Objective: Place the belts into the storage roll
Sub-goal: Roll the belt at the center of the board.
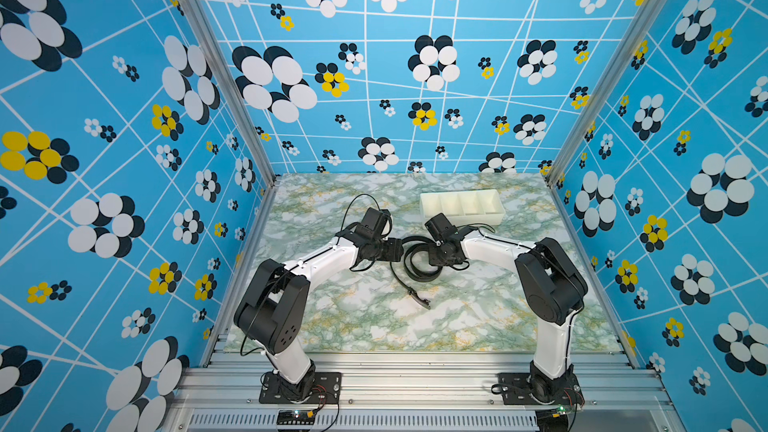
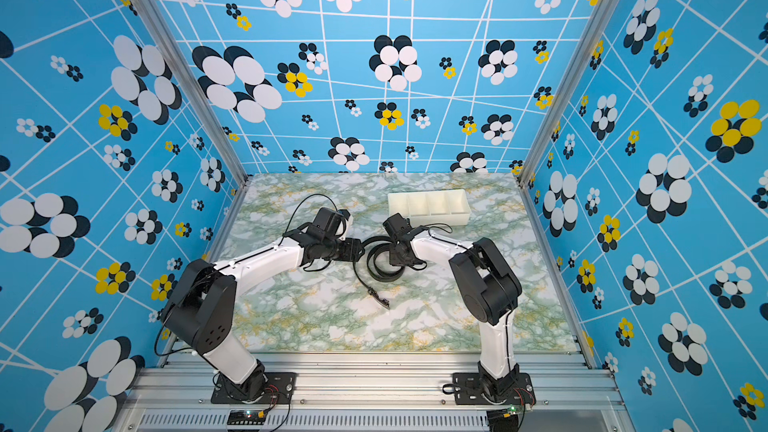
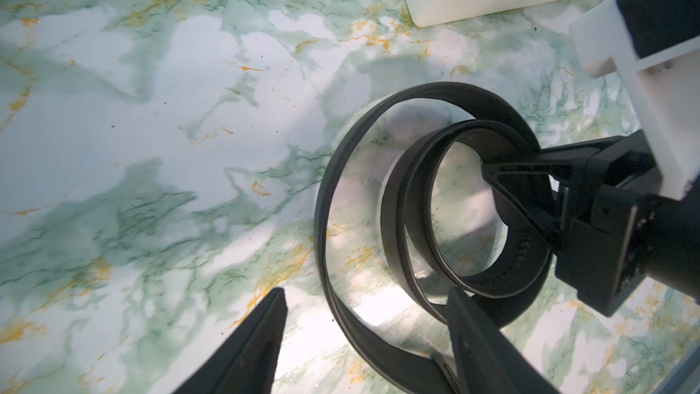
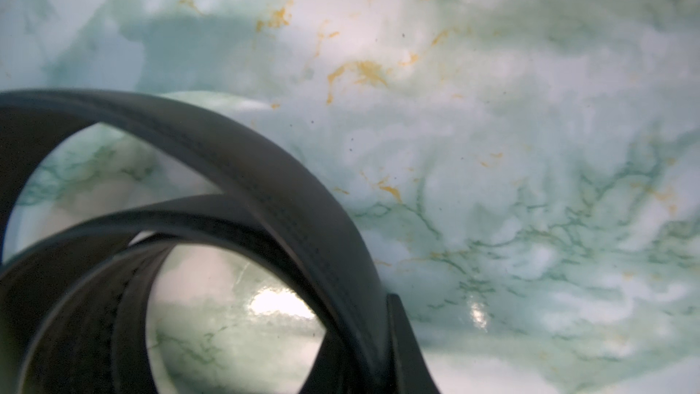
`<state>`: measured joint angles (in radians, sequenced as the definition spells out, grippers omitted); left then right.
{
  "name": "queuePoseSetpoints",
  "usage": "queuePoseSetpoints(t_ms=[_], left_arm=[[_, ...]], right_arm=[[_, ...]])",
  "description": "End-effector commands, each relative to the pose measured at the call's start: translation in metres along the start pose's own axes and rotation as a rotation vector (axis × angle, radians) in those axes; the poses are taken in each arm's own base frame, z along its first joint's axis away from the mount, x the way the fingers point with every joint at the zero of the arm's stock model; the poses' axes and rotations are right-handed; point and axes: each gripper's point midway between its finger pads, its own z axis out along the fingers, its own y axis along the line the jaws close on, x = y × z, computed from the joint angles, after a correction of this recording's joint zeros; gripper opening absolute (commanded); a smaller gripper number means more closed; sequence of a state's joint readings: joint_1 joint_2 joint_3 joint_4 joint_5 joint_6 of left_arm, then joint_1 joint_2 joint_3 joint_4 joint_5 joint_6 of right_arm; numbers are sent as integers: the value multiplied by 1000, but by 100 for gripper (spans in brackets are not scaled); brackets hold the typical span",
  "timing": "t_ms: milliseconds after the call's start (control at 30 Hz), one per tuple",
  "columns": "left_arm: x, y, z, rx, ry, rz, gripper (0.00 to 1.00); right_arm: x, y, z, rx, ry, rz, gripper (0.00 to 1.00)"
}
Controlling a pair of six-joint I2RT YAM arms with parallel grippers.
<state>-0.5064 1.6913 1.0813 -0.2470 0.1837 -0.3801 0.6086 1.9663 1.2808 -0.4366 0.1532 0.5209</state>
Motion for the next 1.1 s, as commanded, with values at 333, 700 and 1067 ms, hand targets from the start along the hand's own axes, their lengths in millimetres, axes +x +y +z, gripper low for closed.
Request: queuePoseSetpoints(t_ms=[333,700,1067], left_arm=[[-2,5,21,114,-53,-74,73],[12,12,29,37,7,-94,77],[19,-5,42,-49,68,-28,79]], right_arm=[[55,13,30,-35,175,-104,0],[55,16,30,-51,176,-95,0],[54,24,31,-55,183,-103,0]])
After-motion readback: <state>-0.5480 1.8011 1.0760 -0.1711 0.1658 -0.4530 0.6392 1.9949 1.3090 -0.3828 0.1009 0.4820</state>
